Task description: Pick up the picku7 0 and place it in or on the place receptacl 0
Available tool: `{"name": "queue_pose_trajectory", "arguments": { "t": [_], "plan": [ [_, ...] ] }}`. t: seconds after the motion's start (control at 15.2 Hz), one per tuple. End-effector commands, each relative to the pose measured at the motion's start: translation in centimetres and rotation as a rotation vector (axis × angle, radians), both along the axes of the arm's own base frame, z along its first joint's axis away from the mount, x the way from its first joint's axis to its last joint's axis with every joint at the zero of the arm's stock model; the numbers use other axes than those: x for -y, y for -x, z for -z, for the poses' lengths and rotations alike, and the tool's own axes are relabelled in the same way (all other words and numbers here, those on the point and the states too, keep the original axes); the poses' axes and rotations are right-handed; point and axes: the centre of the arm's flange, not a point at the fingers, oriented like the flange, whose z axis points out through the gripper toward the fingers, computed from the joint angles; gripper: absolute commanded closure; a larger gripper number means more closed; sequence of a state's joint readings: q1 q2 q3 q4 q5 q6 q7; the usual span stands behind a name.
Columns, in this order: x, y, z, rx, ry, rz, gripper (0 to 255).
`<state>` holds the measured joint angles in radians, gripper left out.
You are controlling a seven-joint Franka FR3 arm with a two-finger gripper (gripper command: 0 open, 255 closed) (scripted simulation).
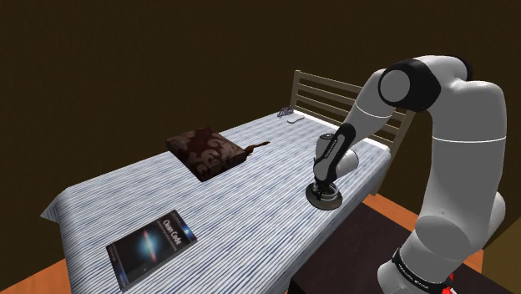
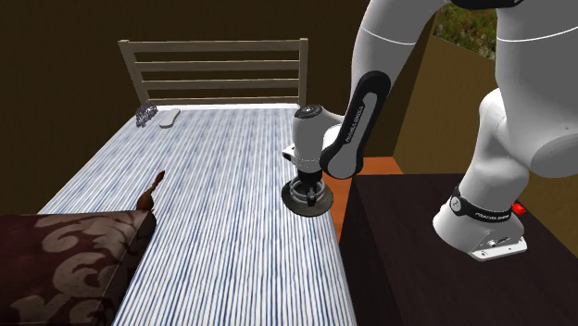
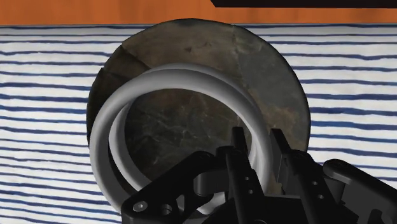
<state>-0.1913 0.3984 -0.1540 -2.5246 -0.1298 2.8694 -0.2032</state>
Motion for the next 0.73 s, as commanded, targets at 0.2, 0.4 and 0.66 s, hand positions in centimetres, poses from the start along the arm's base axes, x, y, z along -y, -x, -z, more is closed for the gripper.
{"name": "queue_pose_trajectory", "arguments": {
  "t": [0.2, 0.4, 0.66],
  "plan": [
    [0.0, 0.0, 0.0, 0.000, 0.000, 0.000, 0],
    [0.0, 0.0, 0.0, 0.000, 0.000, 0.000, 0],
    [-0.2, -0.2, -2.6, 0.000, 0.000, 0.000, 0]
  ]
}}
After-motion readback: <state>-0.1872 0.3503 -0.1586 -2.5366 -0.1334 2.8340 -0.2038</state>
